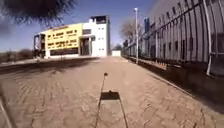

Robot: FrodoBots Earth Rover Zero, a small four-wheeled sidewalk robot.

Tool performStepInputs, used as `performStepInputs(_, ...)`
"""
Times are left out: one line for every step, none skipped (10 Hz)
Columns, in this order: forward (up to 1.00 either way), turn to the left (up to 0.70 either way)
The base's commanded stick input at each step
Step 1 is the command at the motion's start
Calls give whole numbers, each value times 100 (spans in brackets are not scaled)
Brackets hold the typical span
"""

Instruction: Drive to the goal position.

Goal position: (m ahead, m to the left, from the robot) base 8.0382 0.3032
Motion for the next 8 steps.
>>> performStepInputs(43, 12)
performStepInputs(0, 0)
performStepInputs(0, 0)
performStepInputs(0, 0)
performStepInputs(0, 0)
performStepInputs(0, 0)
performStepInputs(0, 0)
performStepInputs(0, 0)
